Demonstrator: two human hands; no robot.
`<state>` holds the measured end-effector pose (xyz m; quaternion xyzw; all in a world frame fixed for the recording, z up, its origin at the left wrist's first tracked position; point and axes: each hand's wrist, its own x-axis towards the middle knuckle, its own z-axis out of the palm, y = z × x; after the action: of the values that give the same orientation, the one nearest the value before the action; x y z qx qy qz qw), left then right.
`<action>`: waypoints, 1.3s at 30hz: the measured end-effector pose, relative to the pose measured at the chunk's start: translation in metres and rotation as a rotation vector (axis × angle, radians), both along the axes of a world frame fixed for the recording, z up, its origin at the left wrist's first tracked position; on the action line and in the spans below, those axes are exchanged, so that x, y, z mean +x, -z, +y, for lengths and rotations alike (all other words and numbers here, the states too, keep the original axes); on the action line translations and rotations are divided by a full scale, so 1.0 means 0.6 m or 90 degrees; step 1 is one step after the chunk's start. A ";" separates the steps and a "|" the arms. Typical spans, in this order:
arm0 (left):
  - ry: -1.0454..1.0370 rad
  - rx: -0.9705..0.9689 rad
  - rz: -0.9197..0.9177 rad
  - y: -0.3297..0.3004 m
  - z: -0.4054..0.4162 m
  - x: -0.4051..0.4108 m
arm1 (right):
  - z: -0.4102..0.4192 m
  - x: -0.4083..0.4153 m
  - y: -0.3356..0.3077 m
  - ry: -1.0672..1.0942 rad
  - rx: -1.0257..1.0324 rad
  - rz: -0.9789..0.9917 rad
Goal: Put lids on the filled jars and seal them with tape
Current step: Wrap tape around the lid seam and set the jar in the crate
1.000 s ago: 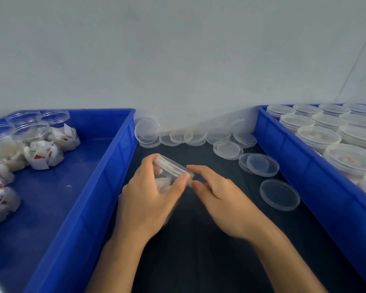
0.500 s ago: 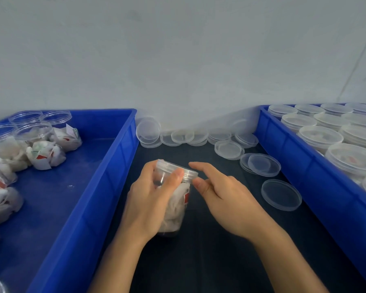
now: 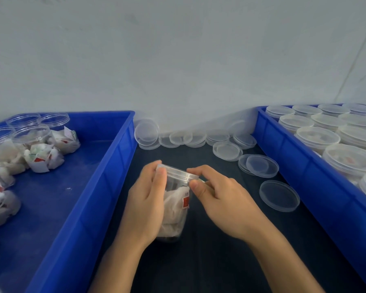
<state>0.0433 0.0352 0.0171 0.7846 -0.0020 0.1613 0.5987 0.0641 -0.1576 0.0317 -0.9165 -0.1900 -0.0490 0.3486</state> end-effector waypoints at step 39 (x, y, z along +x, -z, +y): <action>0.030 0.030 0.017 -0.003 0.009 -0.003 | -0.002 0.002 0.000 -0.031 0.081 0.035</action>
<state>0.0413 0.0403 0.0190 0.8004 -0.0162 0.1363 0.5836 0.0652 -0.1586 0.0314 -0.8885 -0.1991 -0.0277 0.4124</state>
